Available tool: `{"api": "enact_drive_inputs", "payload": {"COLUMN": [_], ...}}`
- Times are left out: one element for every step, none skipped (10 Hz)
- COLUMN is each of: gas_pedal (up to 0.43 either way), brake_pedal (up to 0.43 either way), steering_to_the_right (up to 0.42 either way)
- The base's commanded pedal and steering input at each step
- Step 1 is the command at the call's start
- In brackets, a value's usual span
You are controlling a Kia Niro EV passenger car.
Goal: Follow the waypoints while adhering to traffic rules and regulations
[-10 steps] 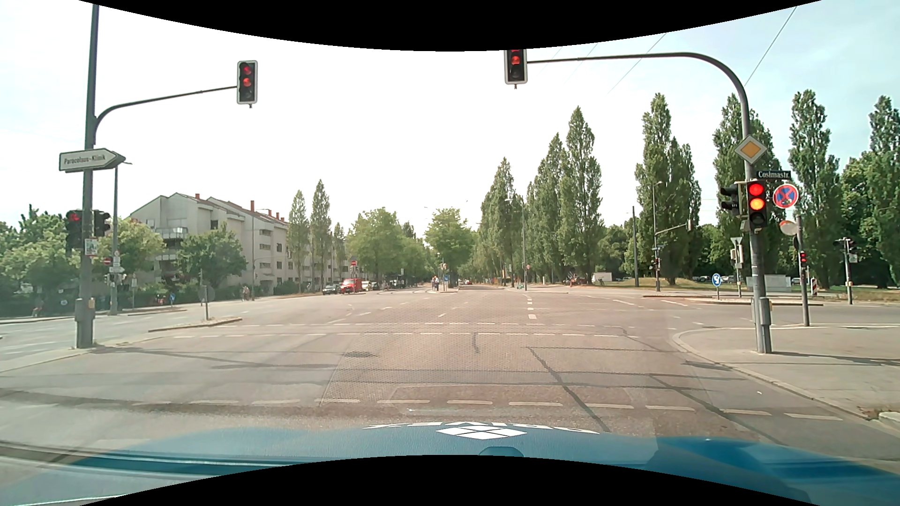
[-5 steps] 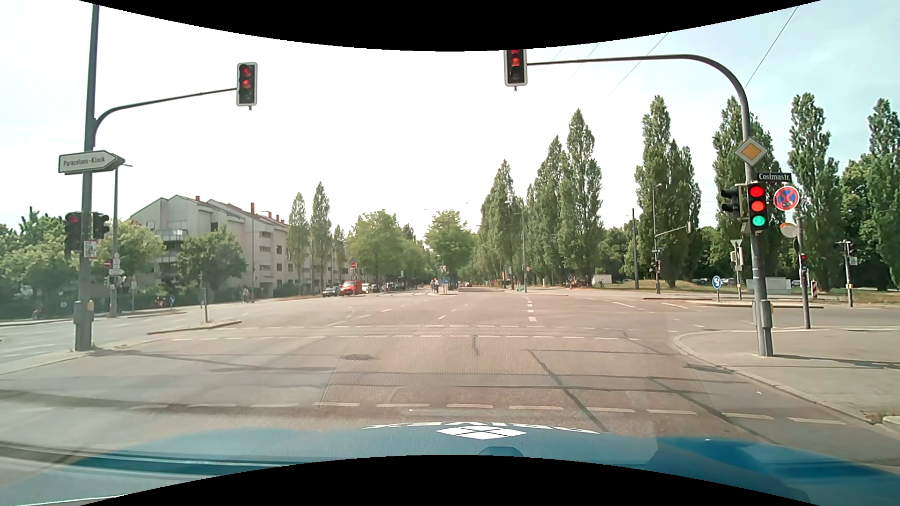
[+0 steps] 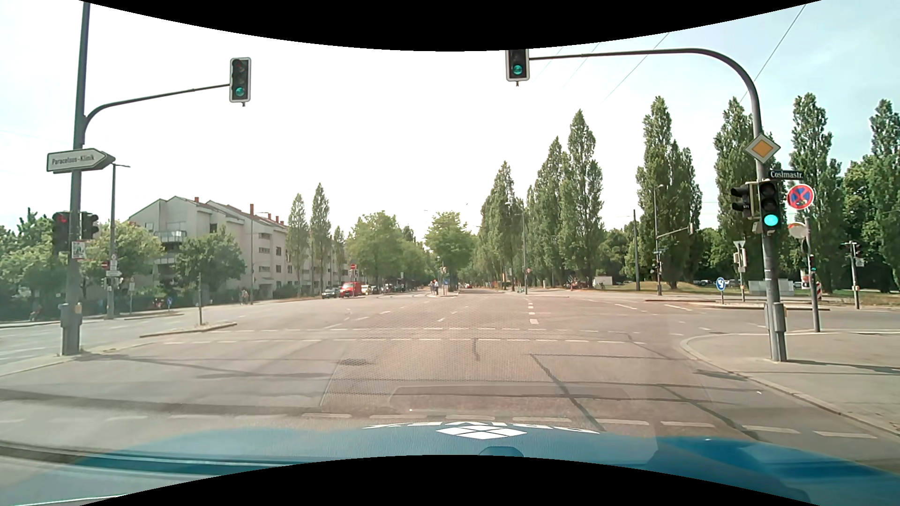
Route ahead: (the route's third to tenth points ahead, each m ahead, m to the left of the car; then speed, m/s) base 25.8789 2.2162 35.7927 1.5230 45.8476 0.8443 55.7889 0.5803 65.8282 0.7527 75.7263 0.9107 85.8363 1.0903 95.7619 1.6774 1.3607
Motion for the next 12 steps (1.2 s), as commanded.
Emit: {"api": "enact_drive_inputs", "payload": {"gas_pedal": [0.469, 0.469, 0.469, 0.469, 0.469, 0.469, 0.449, 0.429, 0.421, 0.409, 0.409, 0.409], "brake_pedal": [0.000, 0.000, 0.000, 0.000, 0.000, 0.000, 0.000, 0.000, 0.000, 0.000, 0.000, 0.000], "steering_to_the_right": [0.001, 0.000, 0.000, 0.000, 0.000, 0.000, 0.000, 0.003, 0.007, 0.009, 0.015, 0.023]}}
